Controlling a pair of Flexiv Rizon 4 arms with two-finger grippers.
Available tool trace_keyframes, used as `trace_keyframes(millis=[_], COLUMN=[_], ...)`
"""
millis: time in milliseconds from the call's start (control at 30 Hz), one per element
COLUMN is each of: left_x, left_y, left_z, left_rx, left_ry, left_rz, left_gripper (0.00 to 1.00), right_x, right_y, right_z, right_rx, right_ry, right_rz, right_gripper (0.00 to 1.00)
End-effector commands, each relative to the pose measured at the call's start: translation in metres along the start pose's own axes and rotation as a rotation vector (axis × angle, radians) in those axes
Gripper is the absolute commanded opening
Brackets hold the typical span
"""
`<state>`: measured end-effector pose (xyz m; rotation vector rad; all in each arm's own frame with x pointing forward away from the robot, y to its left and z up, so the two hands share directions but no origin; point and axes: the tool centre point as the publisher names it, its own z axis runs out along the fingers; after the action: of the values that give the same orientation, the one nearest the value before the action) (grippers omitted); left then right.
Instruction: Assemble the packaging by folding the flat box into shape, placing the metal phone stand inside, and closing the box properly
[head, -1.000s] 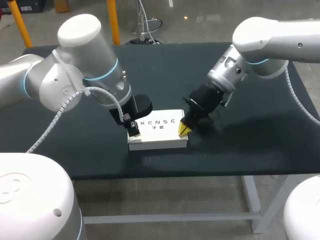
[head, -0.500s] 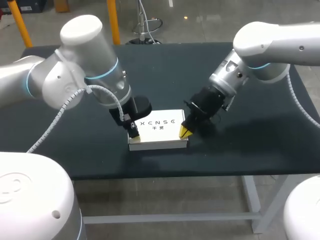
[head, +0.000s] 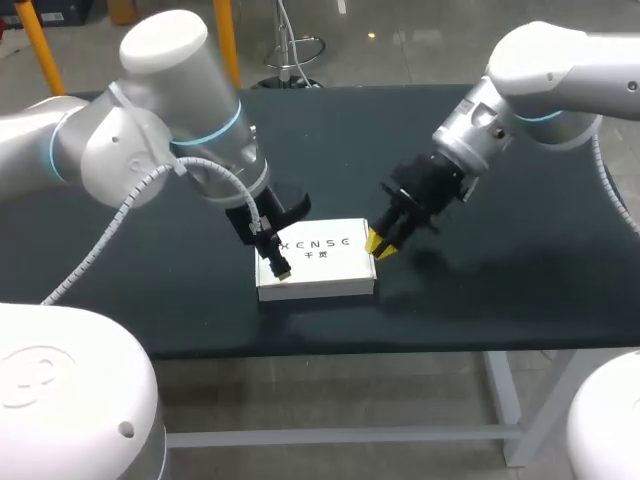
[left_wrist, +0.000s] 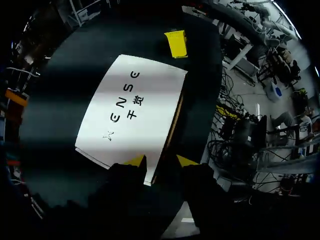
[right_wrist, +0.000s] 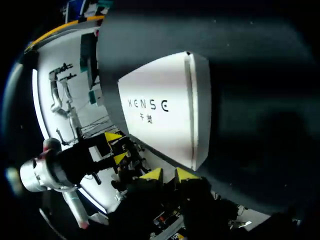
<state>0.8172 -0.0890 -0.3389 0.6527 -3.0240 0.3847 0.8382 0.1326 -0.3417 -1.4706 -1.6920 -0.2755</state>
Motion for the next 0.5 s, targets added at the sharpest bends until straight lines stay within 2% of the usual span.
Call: trace_keyframes(millis=[33,67,167,267,300,367,500], left_x=[0.012,0.014,0.024,0.034,0.037,0.042,0.042], left_y=[-0.012,-0.013,-0.02,-0.023,-0.022,-0.022,-0.022], left_z=[-0.013,-0.015,-0.017,-0.018,-0.017,-0.015,-0.015], left_rx=[-0.045,-0.052,-0.07,-0.071,-0.066,-0.077,-0.077], left_ry=[0.001,0.012,0.034,0.081,0.094,0.084,0.084], left_rz=[-0.084,-0.122,-0.229,-0.276,-0.256,-0.312,-0.312], left_gripper=[1.0,1.0,1.0,1.0,1.0,1.0,1.0], right_x=[0.002,0.002,0.001,-0.003,-0.004,-0.007,-0.007], right_y=[-0.022,-0.024,-0.03,-0.038,-0.042,-0.047,-0.047], right_z=[-0.024,-0.028,-0.043,-0.056,-0.059,-0.068,-0.068], right_rx=[-0.103,-0.117,-0.168,-0.243,-0.288,-0.408,-0.408], right_ry=[-0.017,-0.022,-0.038,-0.082,-0.087,-0.062,-0.062], right_rz=[-0.057,-0.076,-0.134,-0.218,-0.239,-0.236,-0.236], right_gripper=[0.96,1.0,1.0,1.0,1.0,1.0,1.0])
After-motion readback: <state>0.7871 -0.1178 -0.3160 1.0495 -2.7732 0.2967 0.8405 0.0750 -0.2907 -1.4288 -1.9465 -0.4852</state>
